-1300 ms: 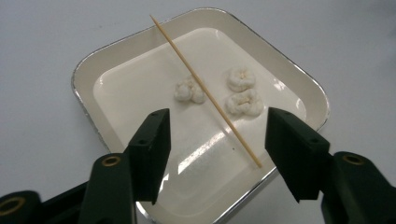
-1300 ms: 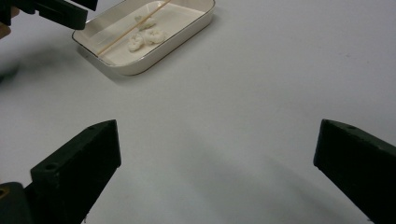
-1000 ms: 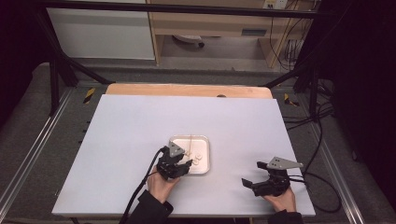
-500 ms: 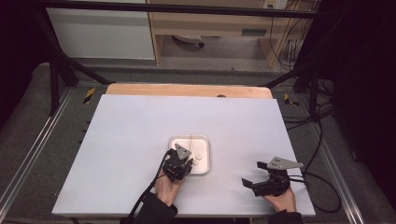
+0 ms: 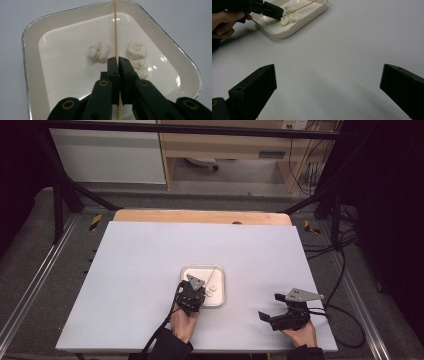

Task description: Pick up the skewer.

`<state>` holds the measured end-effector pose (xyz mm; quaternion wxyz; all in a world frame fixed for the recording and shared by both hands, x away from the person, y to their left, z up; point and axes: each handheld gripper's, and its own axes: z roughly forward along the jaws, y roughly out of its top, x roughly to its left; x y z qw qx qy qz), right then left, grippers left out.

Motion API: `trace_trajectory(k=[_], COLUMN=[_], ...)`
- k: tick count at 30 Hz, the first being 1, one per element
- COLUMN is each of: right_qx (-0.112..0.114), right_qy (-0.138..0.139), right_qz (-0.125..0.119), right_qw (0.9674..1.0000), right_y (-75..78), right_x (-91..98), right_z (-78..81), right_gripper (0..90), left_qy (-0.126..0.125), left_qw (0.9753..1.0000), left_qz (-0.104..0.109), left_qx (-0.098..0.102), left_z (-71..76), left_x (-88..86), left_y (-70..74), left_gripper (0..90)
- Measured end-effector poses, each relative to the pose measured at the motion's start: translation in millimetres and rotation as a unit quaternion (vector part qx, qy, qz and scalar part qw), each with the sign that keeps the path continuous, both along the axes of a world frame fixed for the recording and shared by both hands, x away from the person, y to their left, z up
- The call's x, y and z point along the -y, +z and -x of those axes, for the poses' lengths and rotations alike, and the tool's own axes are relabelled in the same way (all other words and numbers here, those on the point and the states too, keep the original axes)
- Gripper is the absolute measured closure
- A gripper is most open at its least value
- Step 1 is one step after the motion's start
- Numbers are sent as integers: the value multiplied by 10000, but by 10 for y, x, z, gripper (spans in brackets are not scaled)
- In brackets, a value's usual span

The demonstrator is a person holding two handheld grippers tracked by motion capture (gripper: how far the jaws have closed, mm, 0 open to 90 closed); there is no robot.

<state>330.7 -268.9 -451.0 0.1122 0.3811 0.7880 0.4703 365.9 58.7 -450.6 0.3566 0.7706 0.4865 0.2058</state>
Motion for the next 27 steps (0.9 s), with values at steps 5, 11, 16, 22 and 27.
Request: trace_trajectory(k=[5, 11, 16, 22, 27], right_qx=[2, 9, 25, 38, 97], right_qy=[1, 5, 11, 38, 88], right_qz=[-4, 10, 15, 80, 169], right_qw=[10000, 10000, 10000, 10000, 9998], right_y=[0, -3, -3, 9, 30], right_x=[-1, -3, -4, -29, -70], right_z=[2, 2, 1, 5, 7], right_gripper=[14, 15, 17, 17, 18], left_qy=[2, -44, -176, -522, -1006], left_qw=[10000, 9995, 9987, 9969, 9936], left_qz=[24, 181, 316, 414, 309], left_qx=[83, 261, 348, 422, 415], left_z=[12, 44, 71, 87, 124], left_x=[-15, -143, -260, -396, -466], left_y=[-3, 31, 86, 186, 219], left_gripper=[882, 885, 886, 886, 886])
